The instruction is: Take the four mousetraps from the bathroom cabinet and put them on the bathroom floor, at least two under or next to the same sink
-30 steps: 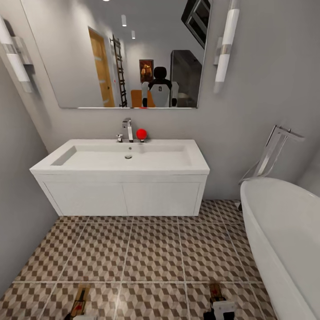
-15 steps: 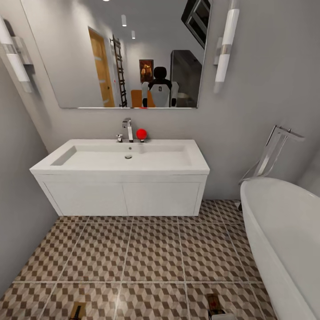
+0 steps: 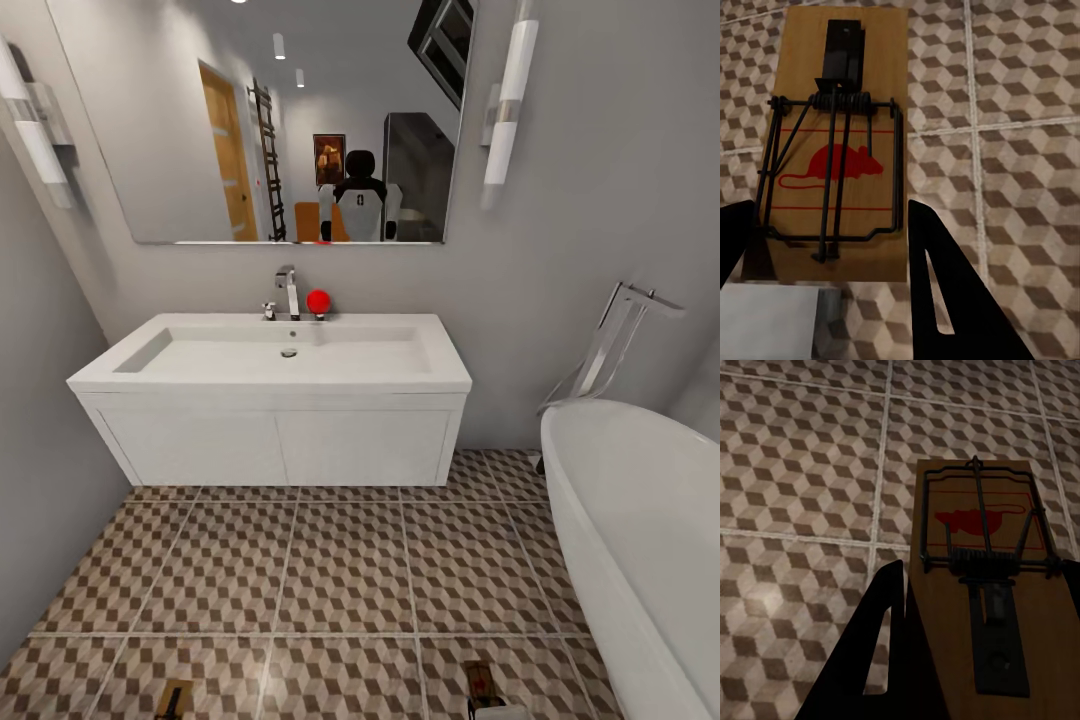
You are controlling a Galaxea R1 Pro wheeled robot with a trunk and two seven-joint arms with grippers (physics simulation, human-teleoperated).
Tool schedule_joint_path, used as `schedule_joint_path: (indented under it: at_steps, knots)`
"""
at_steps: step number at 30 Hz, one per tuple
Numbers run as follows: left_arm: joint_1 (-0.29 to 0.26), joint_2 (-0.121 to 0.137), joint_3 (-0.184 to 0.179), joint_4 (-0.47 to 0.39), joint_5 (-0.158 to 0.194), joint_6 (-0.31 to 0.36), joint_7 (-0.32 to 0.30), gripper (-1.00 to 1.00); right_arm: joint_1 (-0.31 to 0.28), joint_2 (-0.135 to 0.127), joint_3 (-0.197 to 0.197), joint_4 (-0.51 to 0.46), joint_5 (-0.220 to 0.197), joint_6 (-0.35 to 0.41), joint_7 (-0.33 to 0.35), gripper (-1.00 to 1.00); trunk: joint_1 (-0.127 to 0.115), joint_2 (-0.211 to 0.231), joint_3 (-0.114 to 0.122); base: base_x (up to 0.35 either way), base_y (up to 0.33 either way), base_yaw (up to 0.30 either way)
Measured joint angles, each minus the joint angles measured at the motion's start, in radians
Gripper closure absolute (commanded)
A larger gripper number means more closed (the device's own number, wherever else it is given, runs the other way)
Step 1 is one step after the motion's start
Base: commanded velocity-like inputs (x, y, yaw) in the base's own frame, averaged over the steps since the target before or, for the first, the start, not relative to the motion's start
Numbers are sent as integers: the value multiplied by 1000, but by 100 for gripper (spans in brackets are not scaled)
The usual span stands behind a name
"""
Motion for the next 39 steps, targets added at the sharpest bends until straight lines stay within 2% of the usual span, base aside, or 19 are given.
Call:
schedule_joint_path:
  at_steps: [3, 5, 8, 10, 11, 12, 13, 15, 19, 21, 25, 33, 37, 39]
  knots:
    - [0, -4, 3, -2, 0, 9, 1, 100, 0, 0, 0, -2, 2, 2, 0, 100, 0, 0, 0, 0, 0, 0]
    - [-1, -10, 4, -9, 0, 38, 1, 100, 0, 0, -1, -8, 4, 5, -1, 100, 0, 0, 0, 0, 0, 0]
    - [-2, -17, 4, -62, -1, 153, 0, 100, 0, 0, -1, -29, 5, 11, -4, 100, 0, 0, 0, 0, 0, 0]
    - [-3, -16, 1, -170, -4, 292, -2, 100, 0, -1, -1, -85, 7, 34, -6, 100, 0, 0, 0, 0, 0, 0]
    - [-2, -14, 4, -206, -2, 332, -3, 100, 0, -1, -1, -106, 7, 50, -7, 100, 0, 0, 0, 0, 0, 0]
    - [-3, -10, 3, -278, -4, 412, -5, 100, 0, -2, 0, -152, 8, 94, -7, 100, 0, 0, 0, 0, 0, 0]
    - [-2, -7, 5, -318, -3, 455, -5, 100, 0, -2, 0, -179, 7, 124, -7, 100, 0, 0, 0, 0, 0, 0]
    - [-3, -1, 5, -466, -6, 617, -7, 100, -1, -3, 2, -288, 8, 265, -6, 100, 0, 0, 0, 0, 0, 0]
    - [-2, 0, 8, -660, -2, 823, -10, 100, -2, 0, 2, -444, 8, 442, -6, 100, 0, 0, 0, 0, 0, 0]
    - [-2, 0, 9, -706, -3, 882, -8, 100, -5, 4, 2, -475, 7, 483, -6, 100, 0, 0, 0, 0, 0, 0]
    - [-3, 1, 17, -789, -5, 984, -5, 100, -51, 32, 2, -502, 7, 568, -6, 100, 0, 0, 0, 0, 0, 0]
    - [-18, 1, 89, -896, -8, 1141, -2, 100, -169, 63, 1, -504, 5, 695, -5, 100, 0, 0, 0, 0, 0, 0]
    - [-63, 3, 114, -906, -9, 1204, -2, 100, -217, 69, 1, -503, 5, 751, -6, 100, 0, 0, 0, 0, 0, 0]
    - [-103, 2, 131, -901, -10, 1254, -1, 100, -258, 71, 1, -500, 5, 799, -6, 100, 0, 0, 0, 0, 0, 0]
